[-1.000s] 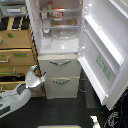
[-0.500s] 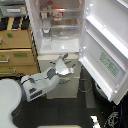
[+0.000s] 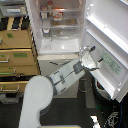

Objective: Opening the fridge

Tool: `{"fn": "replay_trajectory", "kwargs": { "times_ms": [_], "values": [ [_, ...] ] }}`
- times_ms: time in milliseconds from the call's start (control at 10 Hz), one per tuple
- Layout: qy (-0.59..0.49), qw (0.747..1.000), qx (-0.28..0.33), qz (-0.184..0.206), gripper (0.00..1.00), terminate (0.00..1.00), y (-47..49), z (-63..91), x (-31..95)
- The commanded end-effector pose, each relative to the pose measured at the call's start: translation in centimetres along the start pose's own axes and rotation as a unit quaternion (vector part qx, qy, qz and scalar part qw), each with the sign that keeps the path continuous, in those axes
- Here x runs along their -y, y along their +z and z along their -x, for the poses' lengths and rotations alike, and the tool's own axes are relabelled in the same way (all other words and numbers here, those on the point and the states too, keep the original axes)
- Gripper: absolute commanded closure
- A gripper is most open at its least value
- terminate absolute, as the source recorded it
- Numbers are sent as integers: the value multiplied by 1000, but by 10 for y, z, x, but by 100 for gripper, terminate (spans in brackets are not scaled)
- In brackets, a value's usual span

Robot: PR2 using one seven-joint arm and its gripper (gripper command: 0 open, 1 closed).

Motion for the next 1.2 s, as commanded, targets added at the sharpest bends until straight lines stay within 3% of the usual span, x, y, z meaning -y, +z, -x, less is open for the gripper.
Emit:
{"fn": "replay_trajectory", "kwargs": {
  "times_ms": [100, 300, 500, 700, 800, 1200],
  "values": [
    [-26, 995, -94, 4, 0, 0, -162, -569, 218],
    [66, 993, -96, 25, 0, 0, -167, -636, 202],
    [-10, 997, -64, 39, 0, 0, -139, -641, 257],
    [-144, 985, -90, -13, 0, 0, -192, -497, 230],
    [-213, 968, -135, -8, 0, 0, -245, -247, 163],
    [-163, 959, -229, 21, 0, 0, -287, -53, -30]
  ]
}}
